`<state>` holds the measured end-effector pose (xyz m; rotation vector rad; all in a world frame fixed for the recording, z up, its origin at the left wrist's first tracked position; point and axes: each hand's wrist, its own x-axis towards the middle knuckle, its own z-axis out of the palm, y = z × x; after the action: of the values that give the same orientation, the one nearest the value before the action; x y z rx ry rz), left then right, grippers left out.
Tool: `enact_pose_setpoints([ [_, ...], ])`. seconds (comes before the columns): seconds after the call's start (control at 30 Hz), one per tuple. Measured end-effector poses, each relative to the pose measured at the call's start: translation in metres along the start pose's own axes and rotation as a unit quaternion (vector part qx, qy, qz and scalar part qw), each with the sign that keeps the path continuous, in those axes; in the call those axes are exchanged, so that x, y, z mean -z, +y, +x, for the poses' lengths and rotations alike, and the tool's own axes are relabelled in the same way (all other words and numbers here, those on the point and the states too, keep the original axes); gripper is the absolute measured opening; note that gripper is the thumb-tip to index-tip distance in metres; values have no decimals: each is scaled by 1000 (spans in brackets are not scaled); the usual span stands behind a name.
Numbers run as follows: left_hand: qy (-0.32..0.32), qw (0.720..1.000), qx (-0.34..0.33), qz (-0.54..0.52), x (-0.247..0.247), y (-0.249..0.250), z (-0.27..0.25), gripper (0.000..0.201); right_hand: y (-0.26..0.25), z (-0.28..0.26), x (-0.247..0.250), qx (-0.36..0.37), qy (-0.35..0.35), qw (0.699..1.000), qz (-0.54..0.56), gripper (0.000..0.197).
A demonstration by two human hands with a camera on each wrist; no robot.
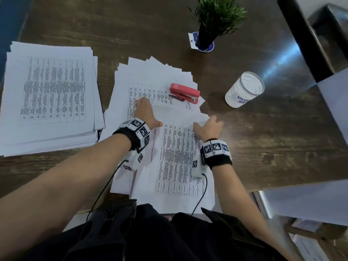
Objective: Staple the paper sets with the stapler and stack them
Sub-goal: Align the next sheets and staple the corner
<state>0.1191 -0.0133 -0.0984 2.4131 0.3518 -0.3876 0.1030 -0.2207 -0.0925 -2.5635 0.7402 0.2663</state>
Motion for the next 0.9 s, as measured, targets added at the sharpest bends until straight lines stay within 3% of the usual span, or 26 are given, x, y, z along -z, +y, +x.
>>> enact_pose_setpoints([
  [0.1,-8,1000,-9,8,2,-5,0,78,10,-7,-5,-9,-19,999,-50,74],
  [0.37,-24,997,4,67,4,-3,-7,62,2,-15,-9,-1,-12,998,-64,79],
  [0.47,-17,999,-38,16,-4,1,-11,55,4,-16,-9,0,-3,998,-60,77],
  [0.6,-39,992,-28,-118,-11,5,-21,85,5,-20,-10,1,-4,998,-61,75],
  [0.67,-29,988,-47,-145,-7,7,-26,90,4,-20,-6,3,-12,998,-57,77],
  [0.77,-13,977,-88,-195,8,11,-30,80,2,-17,2,5,-25,1000,18,93],
  [0.83,-2,957,-84,-276,25,9,-30,67,0,-15,10,0,-17,992,124,112],
  [0.9,18,926,-70,-370,46,3,-27,59,-1,-13,18,-14,-26,959,281,114],
])
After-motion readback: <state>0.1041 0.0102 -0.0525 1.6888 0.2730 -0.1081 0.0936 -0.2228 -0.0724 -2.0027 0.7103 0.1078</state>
